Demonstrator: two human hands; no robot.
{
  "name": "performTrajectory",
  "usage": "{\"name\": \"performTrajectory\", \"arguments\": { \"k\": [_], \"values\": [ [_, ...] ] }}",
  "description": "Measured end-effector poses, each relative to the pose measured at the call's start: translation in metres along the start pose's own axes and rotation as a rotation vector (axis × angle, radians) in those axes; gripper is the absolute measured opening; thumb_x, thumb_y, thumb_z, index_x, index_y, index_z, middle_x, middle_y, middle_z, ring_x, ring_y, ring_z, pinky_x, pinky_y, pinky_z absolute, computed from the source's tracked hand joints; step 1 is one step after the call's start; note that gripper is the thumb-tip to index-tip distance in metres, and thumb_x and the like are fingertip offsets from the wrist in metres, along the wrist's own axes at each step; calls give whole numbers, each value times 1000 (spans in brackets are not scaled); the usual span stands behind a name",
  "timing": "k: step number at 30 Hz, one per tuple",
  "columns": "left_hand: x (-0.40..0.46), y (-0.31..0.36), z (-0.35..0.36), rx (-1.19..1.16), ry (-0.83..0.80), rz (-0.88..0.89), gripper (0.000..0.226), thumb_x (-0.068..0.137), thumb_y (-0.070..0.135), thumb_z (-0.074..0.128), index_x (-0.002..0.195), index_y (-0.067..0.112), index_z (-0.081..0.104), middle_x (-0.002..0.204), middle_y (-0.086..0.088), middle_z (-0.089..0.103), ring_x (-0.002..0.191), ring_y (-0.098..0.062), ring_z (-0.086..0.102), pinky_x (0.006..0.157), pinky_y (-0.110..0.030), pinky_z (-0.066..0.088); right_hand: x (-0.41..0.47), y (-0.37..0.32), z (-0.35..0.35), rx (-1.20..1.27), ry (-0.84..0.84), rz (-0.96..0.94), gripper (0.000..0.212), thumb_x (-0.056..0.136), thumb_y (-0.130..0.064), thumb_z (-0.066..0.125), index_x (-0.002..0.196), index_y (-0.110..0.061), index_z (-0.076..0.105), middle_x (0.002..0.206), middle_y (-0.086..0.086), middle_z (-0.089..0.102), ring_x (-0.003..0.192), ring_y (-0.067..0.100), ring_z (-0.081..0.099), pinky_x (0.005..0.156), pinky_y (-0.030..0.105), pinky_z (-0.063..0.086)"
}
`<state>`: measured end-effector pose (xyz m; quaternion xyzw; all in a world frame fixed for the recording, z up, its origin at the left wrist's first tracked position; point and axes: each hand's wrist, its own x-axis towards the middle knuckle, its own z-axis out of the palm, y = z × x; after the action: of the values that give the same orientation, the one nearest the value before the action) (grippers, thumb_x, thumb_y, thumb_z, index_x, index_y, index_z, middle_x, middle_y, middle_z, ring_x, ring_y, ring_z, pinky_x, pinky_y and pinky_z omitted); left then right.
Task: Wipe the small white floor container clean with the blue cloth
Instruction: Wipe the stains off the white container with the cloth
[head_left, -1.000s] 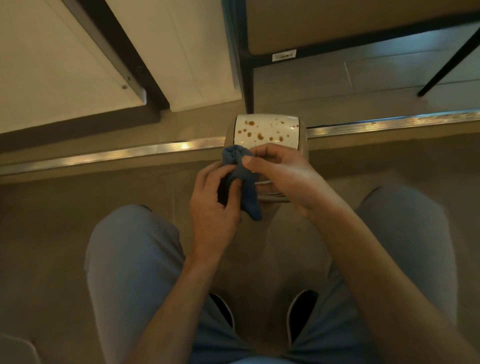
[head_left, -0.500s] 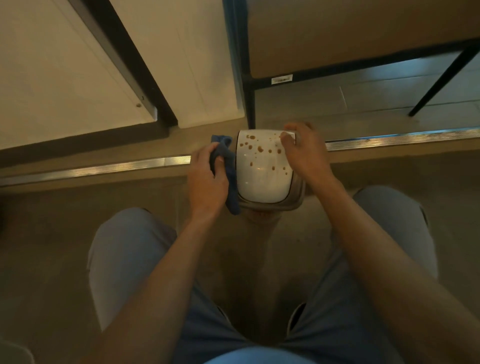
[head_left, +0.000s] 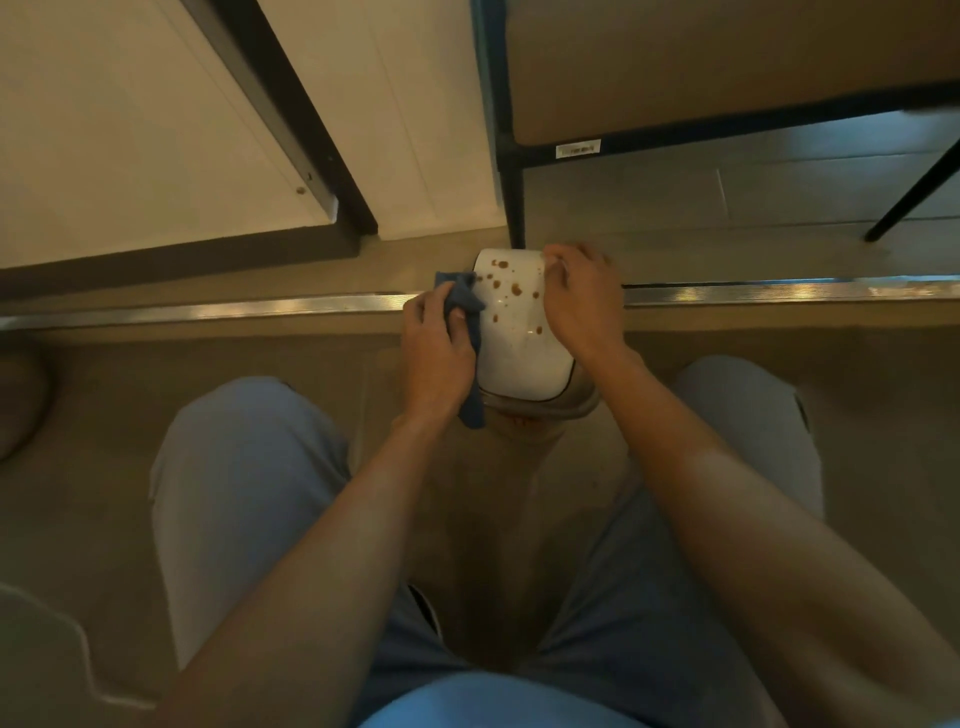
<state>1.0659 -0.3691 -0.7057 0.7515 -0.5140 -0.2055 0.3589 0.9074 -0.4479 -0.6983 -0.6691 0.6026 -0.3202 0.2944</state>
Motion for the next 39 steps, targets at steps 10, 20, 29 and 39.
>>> {"name": "performTrajectory", "arguments": {
  "k": [10,20,29,39],
  "values": [
    [-10,-15,21,71,64,20,48,105,44,43,150,30,36,149,-6,38,128,-22,48,99,-31,44,16,5,6,-94,-8,1,32,104,-34,37,114,-22,64,126,3,54,116,21,51,101,46,32],
    [18,-32,20,-43,-8,27,47,105,45,44,150,31,39,147,-6,39,129,-17,47,105,-31,44,18,13,23,-148,177,-16,34,98,-35,39,111,-28,70,118,-4,62,108,19,55,94,43,40],
    [81,-14,20,-182,-167,6,35,105,41,47,136,25,53,126,4,57,108,2,55,90,-10,46,19,17,26,-132,219,-34,34,98,-35,41,111,-26,71,115,-5,63,106,17,55,93,46,44],
    [66,-15,31,-274,-138,-28,26,107,43,40,130,35,47,130,6,55,118,-5,55,98,-20,45,20,15,28,-123,241,-17,39,97,-38,36,110,-26,70,112,-4,64,102,17,56,88,46,45]
  ]
}}
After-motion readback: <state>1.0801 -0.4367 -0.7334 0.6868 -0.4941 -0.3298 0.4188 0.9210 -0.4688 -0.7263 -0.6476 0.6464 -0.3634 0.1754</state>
